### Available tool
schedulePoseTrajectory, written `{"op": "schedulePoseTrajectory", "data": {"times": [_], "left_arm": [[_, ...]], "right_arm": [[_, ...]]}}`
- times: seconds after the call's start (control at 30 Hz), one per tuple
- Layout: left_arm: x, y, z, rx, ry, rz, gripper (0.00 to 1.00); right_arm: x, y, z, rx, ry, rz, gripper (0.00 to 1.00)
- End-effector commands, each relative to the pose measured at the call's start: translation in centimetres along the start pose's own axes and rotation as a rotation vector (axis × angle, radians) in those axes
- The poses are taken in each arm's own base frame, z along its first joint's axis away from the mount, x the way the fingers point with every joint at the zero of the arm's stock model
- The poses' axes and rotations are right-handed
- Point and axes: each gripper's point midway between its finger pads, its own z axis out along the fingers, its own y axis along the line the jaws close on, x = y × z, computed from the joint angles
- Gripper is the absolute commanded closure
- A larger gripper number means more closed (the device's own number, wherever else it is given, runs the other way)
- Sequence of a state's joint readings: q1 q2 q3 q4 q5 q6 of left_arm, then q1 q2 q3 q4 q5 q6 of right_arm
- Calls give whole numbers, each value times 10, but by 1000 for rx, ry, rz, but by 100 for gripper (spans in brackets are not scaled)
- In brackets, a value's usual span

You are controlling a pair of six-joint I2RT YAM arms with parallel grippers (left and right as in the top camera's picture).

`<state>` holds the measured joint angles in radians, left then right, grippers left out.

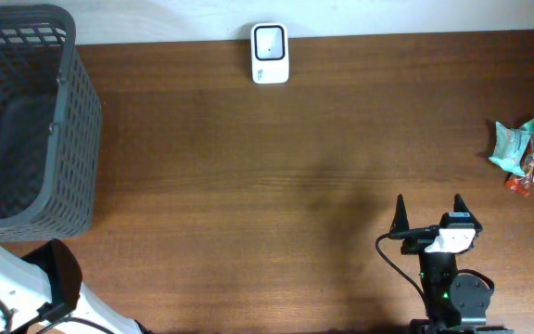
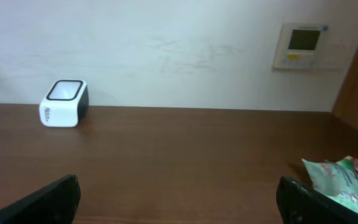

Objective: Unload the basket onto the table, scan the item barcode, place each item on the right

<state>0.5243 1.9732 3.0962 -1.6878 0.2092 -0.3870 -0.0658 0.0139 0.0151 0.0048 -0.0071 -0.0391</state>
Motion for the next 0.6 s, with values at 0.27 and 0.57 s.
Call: {"op": "schedulePoseTrajectory", "data": {"times": [0.27,0.57], "left_arm": [[-1,0,-1,-1,-3,-6,1],[-1,0,-1,-1,-3,-6,1]], "right_arm": [[24,-7,-1,38,86,109,1],[24,-5,-1,32,85,111,1]]}}
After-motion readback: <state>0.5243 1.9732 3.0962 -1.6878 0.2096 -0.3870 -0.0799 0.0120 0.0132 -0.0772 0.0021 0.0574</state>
